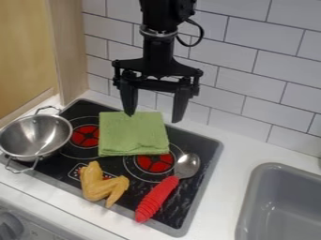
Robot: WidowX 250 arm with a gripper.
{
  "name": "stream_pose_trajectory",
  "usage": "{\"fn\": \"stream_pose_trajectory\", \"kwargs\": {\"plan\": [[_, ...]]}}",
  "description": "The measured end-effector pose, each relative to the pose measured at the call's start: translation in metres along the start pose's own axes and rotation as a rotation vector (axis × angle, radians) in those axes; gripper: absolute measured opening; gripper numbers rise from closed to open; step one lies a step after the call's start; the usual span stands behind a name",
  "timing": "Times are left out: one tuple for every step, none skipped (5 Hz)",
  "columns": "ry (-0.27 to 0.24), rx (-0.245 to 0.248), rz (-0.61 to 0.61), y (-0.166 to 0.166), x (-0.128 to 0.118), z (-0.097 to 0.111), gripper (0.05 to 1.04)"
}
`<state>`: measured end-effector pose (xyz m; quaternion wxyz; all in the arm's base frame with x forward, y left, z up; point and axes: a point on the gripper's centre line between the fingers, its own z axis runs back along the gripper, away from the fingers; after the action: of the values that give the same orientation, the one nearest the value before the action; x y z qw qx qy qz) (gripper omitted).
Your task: Moved the silver pot to the center of the burner
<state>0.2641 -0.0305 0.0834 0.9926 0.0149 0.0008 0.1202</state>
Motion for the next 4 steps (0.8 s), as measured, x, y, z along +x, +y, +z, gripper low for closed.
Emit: {"fn": "stream_pose_trajectory", "kwargs": {"plan": [[0.052,0.018,0.000,0.004,-0.012,-0.012,0.999],[0.089,0.013,0.054,0.030,-0.025,-0.017,0.999],[0.079,0.019,0.155,0.074,-0.033,-0.015,0.999],[0.057,0.046,0.230,0.114,-0.035,-0.014,0.999]]}}
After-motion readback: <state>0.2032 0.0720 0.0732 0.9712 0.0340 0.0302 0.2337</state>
